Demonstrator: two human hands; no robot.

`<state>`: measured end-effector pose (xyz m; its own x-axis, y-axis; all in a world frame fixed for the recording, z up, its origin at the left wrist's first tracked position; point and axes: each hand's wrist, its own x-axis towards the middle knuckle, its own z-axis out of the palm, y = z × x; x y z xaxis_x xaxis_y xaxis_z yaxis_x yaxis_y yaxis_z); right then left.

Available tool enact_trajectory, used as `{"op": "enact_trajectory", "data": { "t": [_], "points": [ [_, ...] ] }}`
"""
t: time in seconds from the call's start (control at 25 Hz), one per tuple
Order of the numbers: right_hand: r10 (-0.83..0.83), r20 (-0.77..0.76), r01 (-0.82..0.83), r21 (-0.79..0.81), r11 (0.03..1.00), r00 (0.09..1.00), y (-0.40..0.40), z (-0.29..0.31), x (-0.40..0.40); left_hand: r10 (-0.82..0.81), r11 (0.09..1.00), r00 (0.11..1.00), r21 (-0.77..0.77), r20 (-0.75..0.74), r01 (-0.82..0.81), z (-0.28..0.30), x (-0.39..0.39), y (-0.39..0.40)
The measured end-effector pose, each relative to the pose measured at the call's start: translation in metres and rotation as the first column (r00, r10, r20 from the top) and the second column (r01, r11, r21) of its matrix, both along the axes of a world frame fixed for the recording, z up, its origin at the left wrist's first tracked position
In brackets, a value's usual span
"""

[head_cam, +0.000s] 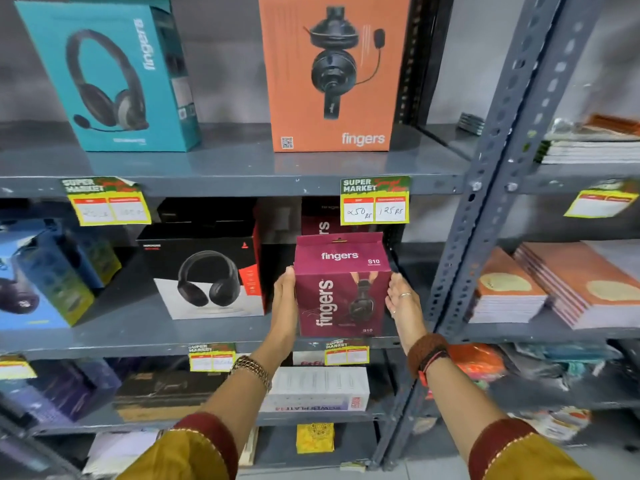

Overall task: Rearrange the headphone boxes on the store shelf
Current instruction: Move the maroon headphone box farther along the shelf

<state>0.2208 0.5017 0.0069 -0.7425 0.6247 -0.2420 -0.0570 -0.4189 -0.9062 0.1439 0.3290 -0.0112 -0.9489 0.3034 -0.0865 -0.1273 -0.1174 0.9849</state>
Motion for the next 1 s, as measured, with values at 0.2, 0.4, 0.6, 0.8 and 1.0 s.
{"op": "enact_trajectory", "data": {
  "t": [0.2, 0.4, 0.6, 0.8, 1.0],
  "points": [
    [0.003, -0.009, -0.003, -0.001, 1.000, 1.000, 0.005, -0.017, -0.024, 0.039, 0.999, 0.999, -0.012, 0.031, -0.039, -0.009, -0.026, 0.016],
    [0.004, -0.015, -0.005, -0.031, 1.000, 1.000, 0.016, -0.015, -0.045, 0.037, 0.999, 0.998, -0.003, 0.056, -0.037, -0.012, -0.045, 0.025],
    [0.014, 0.013, -0.015, 0.030, 0.999, 1.000, 0.022, -0.021, -0.053, 0.027, 1.000, 0.997, -0.017, 0.073, -0.026, -0.016, -0.051, 0.031],
    [0.032, 0.020, -0.034, 0.112, 0.993, 0.999, 0.024, -0.024, -0.052, 0.019, 0.999, 0.999, -0.033, 0.050, -0.017, -0.011, -0.052, 0.034],
    [0.042, 0.106, -0.070, 0.279, 0.958, 0.993, 0.010, -0.019, -0.036, 0.010, 1.000, 1.000, -0.020, 0.017, -0.010, -0.016, -0.048, 0.028]
  ]
}}
